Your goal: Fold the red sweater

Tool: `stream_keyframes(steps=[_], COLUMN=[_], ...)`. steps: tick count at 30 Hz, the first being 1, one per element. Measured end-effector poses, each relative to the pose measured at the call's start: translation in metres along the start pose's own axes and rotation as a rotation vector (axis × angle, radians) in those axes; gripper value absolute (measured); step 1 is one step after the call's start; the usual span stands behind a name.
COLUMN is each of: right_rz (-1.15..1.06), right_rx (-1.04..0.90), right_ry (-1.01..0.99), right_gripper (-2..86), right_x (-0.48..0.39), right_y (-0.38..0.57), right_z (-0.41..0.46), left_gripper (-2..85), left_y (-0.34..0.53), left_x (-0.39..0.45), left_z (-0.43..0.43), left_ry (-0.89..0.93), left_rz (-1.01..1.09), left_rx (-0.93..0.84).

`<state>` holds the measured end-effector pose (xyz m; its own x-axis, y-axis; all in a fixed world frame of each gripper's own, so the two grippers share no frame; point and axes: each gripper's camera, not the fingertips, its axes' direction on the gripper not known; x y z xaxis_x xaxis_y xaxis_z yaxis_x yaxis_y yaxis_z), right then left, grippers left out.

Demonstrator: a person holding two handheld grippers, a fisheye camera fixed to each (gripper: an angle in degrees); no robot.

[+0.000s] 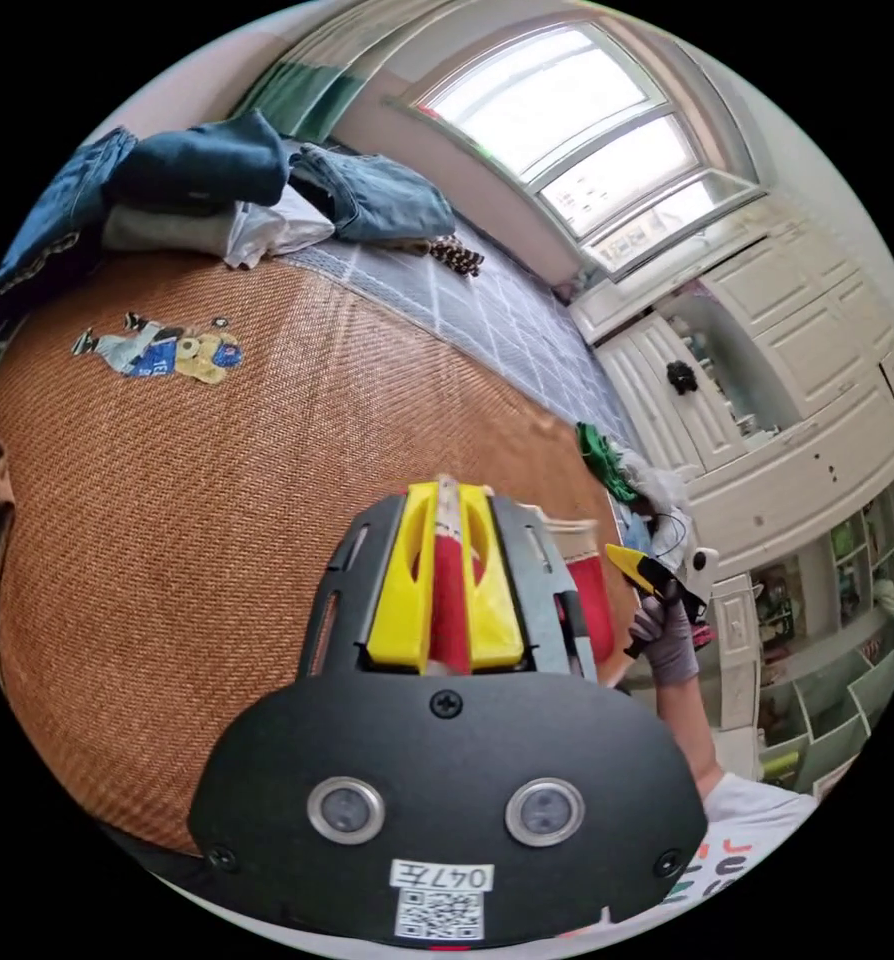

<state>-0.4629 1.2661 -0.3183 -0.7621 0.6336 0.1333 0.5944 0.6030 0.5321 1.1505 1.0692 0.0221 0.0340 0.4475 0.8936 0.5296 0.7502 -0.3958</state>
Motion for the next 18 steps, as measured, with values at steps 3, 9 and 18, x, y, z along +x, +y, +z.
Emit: stream_keyframes(steps=[3, 9, 18], right_rz=[0.017, 0.038, 0.033], right_rx=[0.151, 0.053, -0.023], right_ry=[0.001, -0.004, -0.128], right_gripper=[9.6, 12.5, 16.9], right_x=[0.01, 0.041, 0.051], right_y=[0.027, 0.054, 0.039], right_z=[-0.033, -0.034, -0.013], left_gripper=[10.8, 11.6, 12.0], left_y=[0.026, 0.08, 0.11], left_x=[0.008, -0.009, -0.031], left_z=[-0.032, -0.005, 0.048], left_ry=[-0.006, -0.008, 0.113], left_rz=[0.069, 0.102, -0.02], left_rx=[0.064, -0.122, -0.147])
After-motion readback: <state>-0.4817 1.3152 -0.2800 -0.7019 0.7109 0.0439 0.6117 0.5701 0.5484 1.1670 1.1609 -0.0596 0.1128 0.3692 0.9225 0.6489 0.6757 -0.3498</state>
